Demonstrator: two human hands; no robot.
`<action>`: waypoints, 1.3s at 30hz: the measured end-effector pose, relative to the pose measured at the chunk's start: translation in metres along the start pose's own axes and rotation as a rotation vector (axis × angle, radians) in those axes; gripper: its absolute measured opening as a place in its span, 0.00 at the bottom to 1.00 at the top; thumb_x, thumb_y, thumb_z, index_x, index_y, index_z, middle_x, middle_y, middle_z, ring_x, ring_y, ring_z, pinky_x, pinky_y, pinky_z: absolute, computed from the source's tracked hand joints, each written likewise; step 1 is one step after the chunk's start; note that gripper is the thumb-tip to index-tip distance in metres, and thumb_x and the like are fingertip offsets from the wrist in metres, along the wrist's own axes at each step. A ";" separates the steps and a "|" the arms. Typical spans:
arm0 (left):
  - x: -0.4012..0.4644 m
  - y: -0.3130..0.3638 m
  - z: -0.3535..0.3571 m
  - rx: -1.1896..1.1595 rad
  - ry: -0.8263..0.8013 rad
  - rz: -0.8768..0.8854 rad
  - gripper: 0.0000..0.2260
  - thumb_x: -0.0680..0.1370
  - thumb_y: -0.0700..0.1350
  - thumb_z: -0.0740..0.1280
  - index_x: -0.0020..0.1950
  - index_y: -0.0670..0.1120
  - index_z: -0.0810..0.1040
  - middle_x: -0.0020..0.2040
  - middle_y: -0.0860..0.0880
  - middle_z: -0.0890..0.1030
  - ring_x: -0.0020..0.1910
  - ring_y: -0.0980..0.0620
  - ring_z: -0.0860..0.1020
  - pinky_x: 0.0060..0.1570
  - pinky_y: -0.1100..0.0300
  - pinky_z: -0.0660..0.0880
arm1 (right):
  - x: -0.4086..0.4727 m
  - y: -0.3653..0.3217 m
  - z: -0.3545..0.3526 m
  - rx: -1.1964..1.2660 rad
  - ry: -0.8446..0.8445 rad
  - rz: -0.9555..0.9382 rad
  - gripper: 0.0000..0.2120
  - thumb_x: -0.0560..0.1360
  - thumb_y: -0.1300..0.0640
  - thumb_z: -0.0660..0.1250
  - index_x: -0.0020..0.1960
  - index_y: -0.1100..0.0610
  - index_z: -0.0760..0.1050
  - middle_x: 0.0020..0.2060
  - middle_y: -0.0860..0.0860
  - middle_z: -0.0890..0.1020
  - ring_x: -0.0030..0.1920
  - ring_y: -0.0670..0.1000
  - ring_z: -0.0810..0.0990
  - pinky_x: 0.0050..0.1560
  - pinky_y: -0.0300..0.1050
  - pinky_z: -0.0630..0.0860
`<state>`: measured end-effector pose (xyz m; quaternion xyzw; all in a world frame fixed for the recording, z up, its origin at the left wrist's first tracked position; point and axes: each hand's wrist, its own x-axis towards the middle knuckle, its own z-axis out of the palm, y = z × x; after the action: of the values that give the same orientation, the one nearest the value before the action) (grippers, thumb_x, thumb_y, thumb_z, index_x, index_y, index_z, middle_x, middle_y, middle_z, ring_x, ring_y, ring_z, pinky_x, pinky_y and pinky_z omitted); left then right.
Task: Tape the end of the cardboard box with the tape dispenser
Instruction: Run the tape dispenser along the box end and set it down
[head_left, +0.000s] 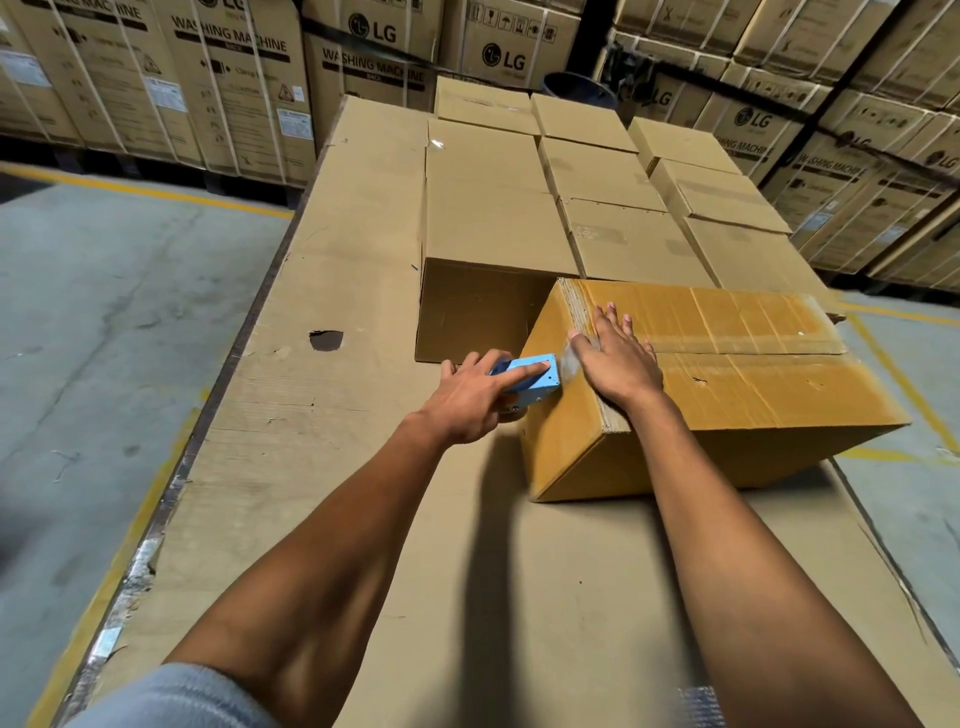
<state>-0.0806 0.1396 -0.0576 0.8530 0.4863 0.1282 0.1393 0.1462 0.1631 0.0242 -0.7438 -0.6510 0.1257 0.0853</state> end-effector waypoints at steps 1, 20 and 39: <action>0.001 -0.001 -0.002 -0.012 -0.003 0.007 0.33 0.87 0.52 0.66 0.86 0.71 0.52 0.80 0.45 0.65 0.73 0.42 0.69 0.66 0.37 0.66 | 0.000 0.001 0.000 -0.017 -0.009 -0.009 0.37 0.84 0.31 0.49 0.87 0.45 0.47 0.87 0.46 0.45 0.87 0.51 0.44 0.84 0.61 0.45; 0.000 -0.003 0.007 0.189 0.130 0.267 0.29 0.89 0.64 0.46 0.90 0.58 0.50 0.91 0.53 0.53 0.48 0.48 0.68 0.51 0.48 0.80 | -0.002 0.000 0.005 -0.091 0.037 -0.022 0.40 0.82 0.31 0.53 0.87 0.45 0.46 0.87 0.46 0.46 0.87 0.51 0.44 0.84 0.60 0.47; -0.004 -0.016 0.004 -0.165 -0.134 0.277 0.21 0.90 0.53 0.57 0.83 0.56 0.71 0.77 0.48 0.80 0.64 0.38 0.84 0.63 0.49 0.79 | -0.005 -0.003 -0.002 -0.080 0.012 -0.017 0.39 0.83 0.34 0.56 0.87 0.46 0.45 0.87 0.46 0.45 0.87 0.51 0.44 0.84 0.60 0.46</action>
<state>-0.0946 0.1434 -0.0673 0.9042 0.3416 0.1286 0.2220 0.1433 0.1590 0.0271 -0.7417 -0.6613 0.0945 0.0603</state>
